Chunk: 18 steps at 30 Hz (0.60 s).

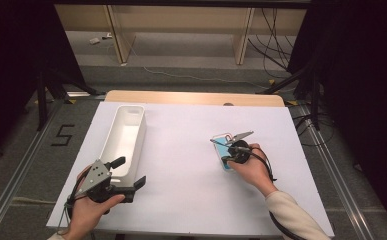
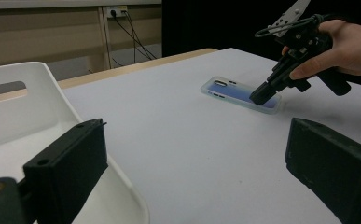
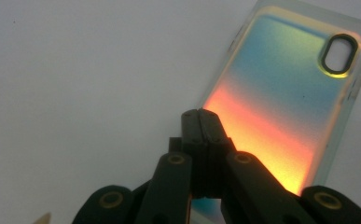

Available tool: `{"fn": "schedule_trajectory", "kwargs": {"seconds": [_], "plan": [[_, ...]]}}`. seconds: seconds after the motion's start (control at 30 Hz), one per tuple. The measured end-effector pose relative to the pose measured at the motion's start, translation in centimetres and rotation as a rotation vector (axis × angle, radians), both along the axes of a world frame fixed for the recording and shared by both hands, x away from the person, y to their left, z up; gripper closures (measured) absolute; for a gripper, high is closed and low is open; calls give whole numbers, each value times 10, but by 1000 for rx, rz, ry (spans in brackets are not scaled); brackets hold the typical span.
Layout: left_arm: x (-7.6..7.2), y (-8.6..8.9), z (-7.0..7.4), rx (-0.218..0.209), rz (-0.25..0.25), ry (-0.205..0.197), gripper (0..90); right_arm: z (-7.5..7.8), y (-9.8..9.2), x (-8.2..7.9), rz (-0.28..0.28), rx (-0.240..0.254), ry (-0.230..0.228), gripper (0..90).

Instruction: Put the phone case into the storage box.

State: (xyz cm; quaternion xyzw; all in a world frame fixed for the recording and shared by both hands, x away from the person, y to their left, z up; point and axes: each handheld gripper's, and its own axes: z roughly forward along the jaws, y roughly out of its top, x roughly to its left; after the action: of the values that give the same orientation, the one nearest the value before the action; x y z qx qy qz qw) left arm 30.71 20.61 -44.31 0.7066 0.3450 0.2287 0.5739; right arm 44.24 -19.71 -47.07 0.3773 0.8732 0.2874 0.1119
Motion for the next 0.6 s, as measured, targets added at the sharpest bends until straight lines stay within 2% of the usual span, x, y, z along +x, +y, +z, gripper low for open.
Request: {"fn": "schedule_trajectory", "kwargs": {"seconds": [0.03, 0.07, 0.17, 0.2, 0.27, 0.3, 0.37, 0.43, 0.53, 0.57, 0.6], "plan": [[0, 0, 0, -1, -1, 1, 52, 3, -2, 0, -11, 15, 4, 900], [0, 0, 0, 0, -1, 3, 55, 4, -4, 2, -3, 23, -26, 900], [0, 0, 0, 1, -1, 5, 60, 13, -10, 2, -65, 50, -14, 837], [0, 0, 0, 2, -1, 5, 61, 17, -14, 3, -67, 38, -6, 821], [0, 0, 0, 2, -2, 6, 62, 22, -19, 5, -89, 44, -12, 780], [0, 0, 0, 2, -1, 7, 62, 24, -21, 7, -114, 46, -20, 753], [0, 0, 0, 3, -2, 8, 63, 30, -26, 11, -131, 34, 33, 706], [0, 0, 0, 3, -1, 8, 63, 36, -29, 15, -165, 43, 58, 665], [0, 0, 0, 2, -2, 8, 63, 39, -32, 21, -169, 19, 76, 629], [0, 0, 0, -2, 0, 11, 63, 40, -32, 22, -199, 26, 87, 619], [0, 1, 0, -1, -1, 10, 63, 40, -33, 28, -197, 3, 93, 589]]}}
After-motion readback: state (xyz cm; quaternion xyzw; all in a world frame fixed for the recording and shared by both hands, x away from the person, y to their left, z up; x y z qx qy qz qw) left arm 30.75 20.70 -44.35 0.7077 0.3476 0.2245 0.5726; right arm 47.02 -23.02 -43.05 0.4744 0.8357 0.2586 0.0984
